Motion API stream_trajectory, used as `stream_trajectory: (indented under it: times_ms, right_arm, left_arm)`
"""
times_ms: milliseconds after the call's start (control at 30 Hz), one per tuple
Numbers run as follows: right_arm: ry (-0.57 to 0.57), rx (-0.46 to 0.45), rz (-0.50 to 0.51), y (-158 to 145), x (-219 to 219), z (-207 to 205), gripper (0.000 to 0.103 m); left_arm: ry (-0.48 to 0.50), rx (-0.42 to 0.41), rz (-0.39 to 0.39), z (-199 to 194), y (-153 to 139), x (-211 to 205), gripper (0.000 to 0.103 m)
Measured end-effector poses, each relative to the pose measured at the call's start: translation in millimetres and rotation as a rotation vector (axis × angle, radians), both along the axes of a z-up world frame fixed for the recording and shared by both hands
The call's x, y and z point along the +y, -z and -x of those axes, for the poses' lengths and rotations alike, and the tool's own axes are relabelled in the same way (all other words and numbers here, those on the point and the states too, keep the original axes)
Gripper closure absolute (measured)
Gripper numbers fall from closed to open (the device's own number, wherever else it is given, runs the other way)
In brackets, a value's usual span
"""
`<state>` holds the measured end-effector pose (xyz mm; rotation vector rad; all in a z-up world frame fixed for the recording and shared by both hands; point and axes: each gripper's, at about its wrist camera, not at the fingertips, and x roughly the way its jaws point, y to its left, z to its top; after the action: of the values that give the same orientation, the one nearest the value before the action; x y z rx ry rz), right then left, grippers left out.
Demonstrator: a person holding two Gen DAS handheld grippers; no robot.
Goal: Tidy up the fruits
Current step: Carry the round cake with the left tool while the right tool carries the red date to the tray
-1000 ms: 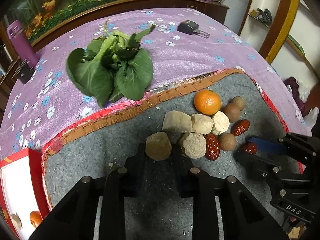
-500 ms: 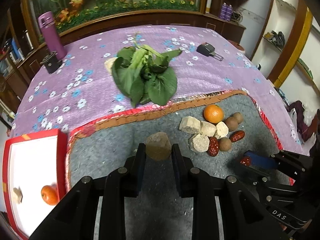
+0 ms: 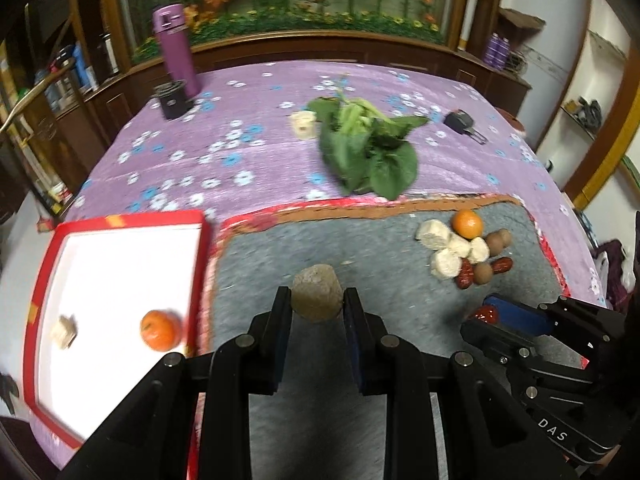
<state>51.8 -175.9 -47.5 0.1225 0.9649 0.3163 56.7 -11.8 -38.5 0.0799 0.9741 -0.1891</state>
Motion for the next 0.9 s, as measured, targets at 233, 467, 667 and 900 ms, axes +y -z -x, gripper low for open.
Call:
stream_trajectory:
  times_ms: [233,467,667,900]
  right_arm:
    - [-0.079,-0.011,-0.004,-6,34,0,0.072]
    - [-0.167,-0.022,0.0,-11,75,-3,0.072]
    - [-0.242,-0.034,-0.004,-17,115,-6,0.072]
    - [-0.316,-0.025,-0.009,-16,166,-13,0.072]
  left_arm:
    - [-0.093,-0.009,-0.002,11,-3,37,0.078]
    - [-0.198,-0.011,-0.004,22,-6,82,0.078]
    - [-0.278,-0.02,-0.018,32,-9,120,0.078]
    - [-0.348,-0.007,-0.027,37,-3,159,0.078]
